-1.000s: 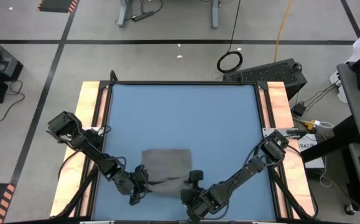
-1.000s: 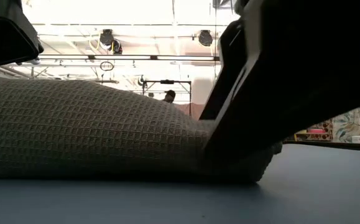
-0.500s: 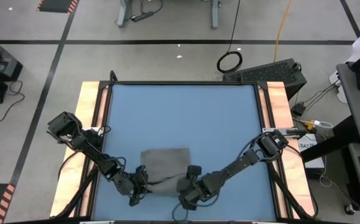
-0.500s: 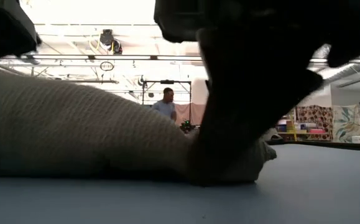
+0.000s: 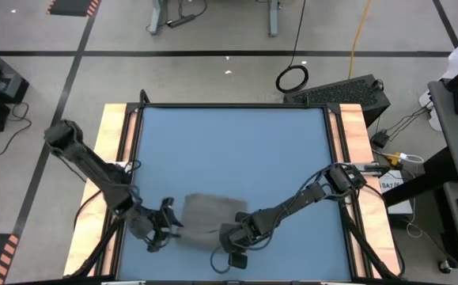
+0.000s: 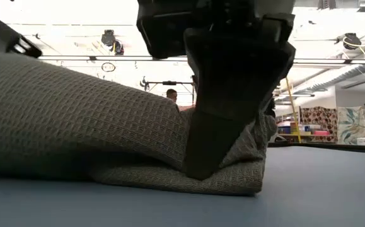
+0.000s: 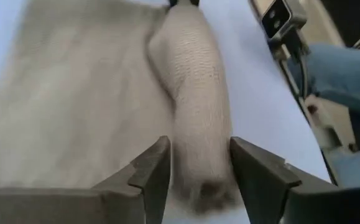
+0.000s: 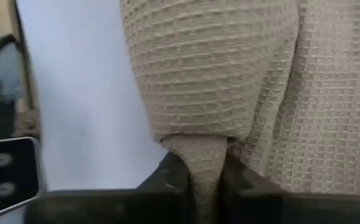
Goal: Roll towel
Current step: Roll the gray towel
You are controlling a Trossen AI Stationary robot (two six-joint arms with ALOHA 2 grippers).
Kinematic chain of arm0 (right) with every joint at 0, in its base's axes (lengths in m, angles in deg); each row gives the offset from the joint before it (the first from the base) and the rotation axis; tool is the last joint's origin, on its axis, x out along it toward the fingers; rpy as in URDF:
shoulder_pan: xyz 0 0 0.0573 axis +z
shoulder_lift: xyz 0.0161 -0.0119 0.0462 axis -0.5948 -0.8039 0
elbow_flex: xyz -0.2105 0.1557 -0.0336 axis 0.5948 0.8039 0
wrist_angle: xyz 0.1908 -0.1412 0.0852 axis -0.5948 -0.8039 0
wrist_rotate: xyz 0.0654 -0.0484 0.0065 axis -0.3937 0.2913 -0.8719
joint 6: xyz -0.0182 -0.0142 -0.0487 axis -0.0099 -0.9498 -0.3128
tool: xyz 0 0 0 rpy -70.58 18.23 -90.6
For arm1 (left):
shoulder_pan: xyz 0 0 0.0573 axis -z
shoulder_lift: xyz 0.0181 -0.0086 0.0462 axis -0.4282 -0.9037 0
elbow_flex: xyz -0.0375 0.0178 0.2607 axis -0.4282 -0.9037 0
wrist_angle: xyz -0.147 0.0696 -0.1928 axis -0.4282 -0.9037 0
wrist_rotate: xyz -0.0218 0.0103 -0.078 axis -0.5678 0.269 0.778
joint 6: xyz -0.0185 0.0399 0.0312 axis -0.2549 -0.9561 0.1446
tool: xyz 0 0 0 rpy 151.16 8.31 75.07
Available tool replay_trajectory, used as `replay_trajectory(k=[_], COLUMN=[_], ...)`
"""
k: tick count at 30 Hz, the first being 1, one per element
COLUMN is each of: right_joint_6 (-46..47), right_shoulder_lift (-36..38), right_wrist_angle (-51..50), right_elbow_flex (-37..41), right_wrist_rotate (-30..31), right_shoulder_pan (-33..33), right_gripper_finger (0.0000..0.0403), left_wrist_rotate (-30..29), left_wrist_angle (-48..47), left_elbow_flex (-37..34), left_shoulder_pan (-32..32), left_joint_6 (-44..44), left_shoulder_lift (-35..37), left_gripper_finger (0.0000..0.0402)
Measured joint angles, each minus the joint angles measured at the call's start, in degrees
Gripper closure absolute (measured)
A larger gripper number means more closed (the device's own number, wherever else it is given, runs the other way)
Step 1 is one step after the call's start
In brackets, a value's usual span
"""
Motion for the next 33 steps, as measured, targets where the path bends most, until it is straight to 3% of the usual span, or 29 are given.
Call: replay_trajectory(k=[3, 6, 10, 15, 21, 28, 33], right_joint_6=[1.14, 1.21, 1.76, 1.86, 1.99, 1.92, 3.38], right_shoulder_lift=[0.15, 0.15, 0.11, -0.09, -0.2, -0.2, -0.17], right_wrist_angle=[0.59, 0.84, 1.17, 3.04, 3.86, 3.97, 4.01], right_elbow_flex=[0.02, 0.04, 0.07, 0.16, 0.22, 0.22, 0.22], right_wrist_rotate=[-3.33, -5.21, -9.63, -15.4, -19.11, -18.98, -18.89], right_shoulder_pan=[-1.3, -2.06, -3.5, -5.1, -6.02, -6.01, -5.98], right_gripper_finger=[0.0392, 0.0378, 0.0358, 0.0361, 0.0366, 0.0365, 0.0365], left_wrist_rotate=[-4.07, -8.66, -14.33, -23.49, -21.88, -23.29, -23.31], left_wrist_angle=[-6.2, -4.0, 2.5, 6.15, 10.98, 13.42, 16.06], left_elbow_flex=[0.0, 0.0, 0.01, 0.02, 0.02, 0.04, 0.04], left_shoulder_pan=[1.98, 5.5, 11.16, 14.6, 14.68, 14.86, 13.19], left_joint_6=[2.72, 2.9, -0.82, -4.67, -6.16, -6.12, -5.98], left_shoulder_lift=[6.36, 8.49, 6.08, -0.23, -8.3, -14.58, -19.24], left_gripper_finger=[0.0228, 0.0228, 0.0228, 0.0228, 0.0219, 0.015, 0.0126])
